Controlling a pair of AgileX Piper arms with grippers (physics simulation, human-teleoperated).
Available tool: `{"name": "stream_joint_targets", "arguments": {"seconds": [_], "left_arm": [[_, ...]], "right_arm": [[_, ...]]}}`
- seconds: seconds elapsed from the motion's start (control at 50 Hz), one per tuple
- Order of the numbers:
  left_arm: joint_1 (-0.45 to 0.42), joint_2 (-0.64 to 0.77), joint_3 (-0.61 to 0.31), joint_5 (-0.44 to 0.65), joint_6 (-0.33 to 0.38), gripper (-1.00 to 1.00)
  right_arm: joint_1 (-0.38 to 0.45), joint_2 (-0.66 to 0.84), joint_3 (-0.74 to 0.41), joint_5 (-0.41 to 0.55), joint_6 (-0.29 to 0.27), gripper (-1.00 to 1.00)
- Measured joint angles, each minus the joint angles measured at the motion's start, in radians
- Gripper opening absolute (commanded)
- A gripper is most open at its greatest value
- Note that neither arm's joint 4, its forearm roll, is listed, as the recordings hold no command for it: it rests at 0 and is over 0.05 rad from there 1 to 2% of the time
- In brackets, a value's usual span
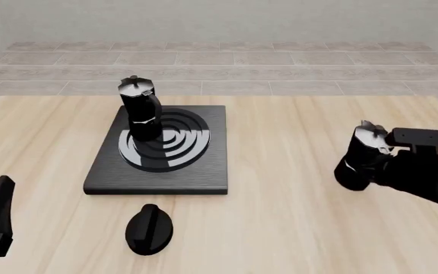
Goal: Put both moka pots on the stove.
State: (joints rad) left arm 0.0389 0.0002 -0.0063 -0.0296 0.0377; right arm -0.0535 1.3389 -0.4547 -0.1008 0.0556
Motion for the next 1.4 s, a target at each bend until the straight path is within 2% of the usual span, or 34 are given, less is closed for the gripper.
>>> {"name": "stream_joint_targets", "arguments": {"seconds": [0.32,0.7,1.1,1.4], "left_arm": [[0.002,0.000,0.000,-0.001,-0.003,1.00],[0.005,0.000,-0.001,0.000,-0.006,1.00],[0.005,0.000,-0.001,-0.001,-0.006,1.00],[0.005,0.000,-0.002,-0.001,-0.005,1.00]], "right_arm": [[0.028,-0.061,0.013,0.012,-0.038,-1.00],[0.091,-0.152,-0.042,0.075,-0.061,-1.00],[0.218,-0.139,-0.117,0.062,-0.078,-1.00],[0.328,-0.072,-0.221,0.045,-0.122,-1.00]]}}
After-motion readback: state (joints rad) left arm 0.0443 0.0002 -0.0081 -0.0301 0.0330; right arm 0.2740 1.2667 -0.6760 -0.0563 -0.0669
